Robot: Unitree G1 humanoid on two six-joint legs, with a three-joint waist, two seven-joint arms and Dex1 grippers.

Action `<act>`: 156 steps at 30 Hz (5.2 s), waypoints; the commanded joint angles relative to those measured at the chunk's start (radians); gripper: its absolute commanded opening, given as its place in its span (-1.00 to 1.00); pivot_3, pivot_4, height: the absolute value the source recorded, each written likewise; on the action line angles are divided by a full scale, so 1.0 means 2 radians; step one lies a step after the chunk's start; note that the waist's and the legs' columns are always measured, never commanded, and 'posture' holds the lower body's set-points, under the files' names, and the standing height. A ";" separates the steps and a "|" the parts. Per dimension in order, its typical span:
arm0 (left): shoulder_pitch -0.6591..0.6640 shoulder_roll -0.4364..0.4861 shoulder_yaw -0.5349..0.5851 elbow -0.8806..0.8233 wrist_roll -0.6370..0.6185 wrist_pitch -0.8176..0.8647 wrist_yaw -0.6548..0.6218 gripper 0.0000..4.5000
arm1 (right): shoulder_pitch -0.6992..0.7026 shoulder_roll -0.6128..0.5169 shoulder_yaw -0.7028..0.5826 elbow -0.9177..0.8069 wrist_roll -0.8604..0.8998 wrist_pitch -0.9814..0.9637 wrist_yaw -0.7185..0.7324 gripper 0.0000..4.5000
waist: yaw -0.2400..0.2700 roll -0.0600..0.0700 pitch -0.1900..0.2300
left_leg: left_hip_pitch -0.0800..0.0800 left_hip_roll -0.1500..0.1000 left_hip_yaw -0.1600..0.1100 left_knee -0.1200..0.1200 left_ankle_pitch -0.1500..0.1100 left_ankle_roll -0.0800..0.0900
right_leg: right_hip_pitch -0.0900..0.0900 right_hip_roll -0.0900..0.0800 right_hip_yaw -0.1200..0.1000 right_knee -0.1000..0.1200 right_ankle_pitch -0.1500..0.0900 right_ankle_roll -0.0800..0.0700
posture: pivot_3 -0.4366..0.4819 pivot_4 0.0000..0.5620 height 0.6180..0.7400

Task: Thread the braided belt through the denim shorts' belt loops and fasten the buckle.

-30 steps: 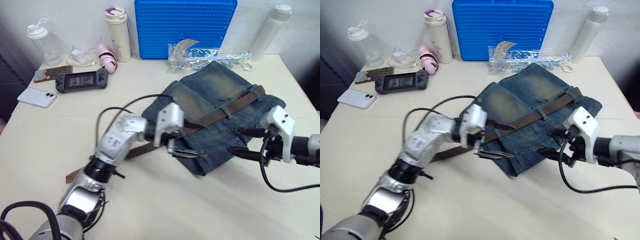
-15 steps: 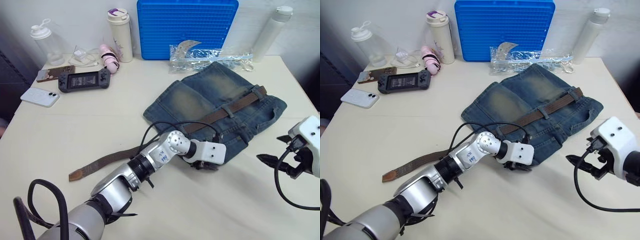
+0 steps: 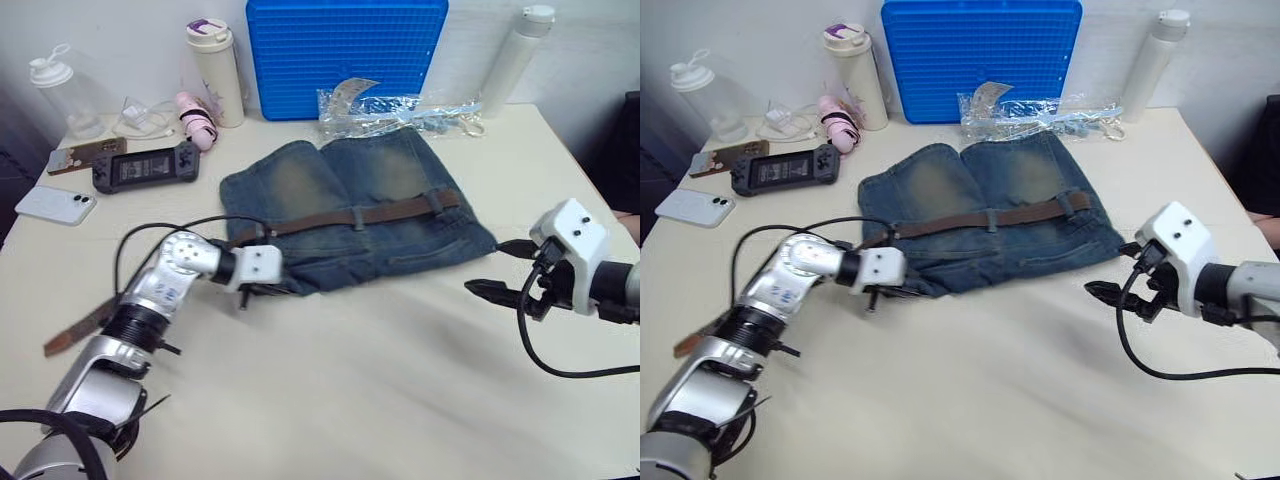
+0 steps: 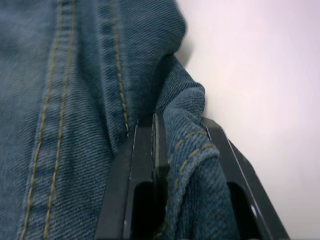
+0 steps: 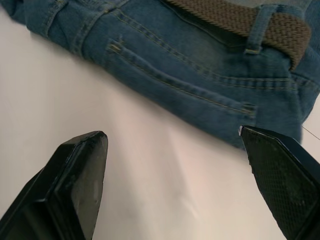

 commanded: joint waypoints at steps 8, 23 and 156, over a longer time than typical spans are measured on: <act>0.001 0.039 0.114 0.086 -0.093 0.072 -0.103 0.36 | -0.050 0.061 -0.001 0.036 0.074 0.033 -0.009 1.00 | -0.001 0.000 0.000 | 0.000 0.000 0.000 0.000 0.000 0.000 | -0.001 0.000 0.000 0.002 0.000 0.000 | -0.05 -0.47 0.22; -0.072 -0.022 0.252 0.061 -0.171 0.418 0.173 0.98 | -0.260 0.168 0.076 0.364 -0.071 -0.168 -0.062 1.00 | -0.001 -0.001 0.001 | -0.001 -0.002 -0.001 0.002 0.000 0.001 | -0.002 -0.001 0.001 0.006 0.000 0.000 | -0.05 -0.47 0.22; 0.408 0.258 0.367 -0.356 -0.538 0.595 -0.121 0.99 | 0.210 -0.024 0.090 0.495 -0.210 -1.100 -0.025 1.00 | 0.006 0.000 0.002 | 0.010 0.002 0.001 -0.002 -0.003 -0.002 | 0.007 0.001 0.006 0.001 -0.004 -0.004 | -0.05 -0.47 0.22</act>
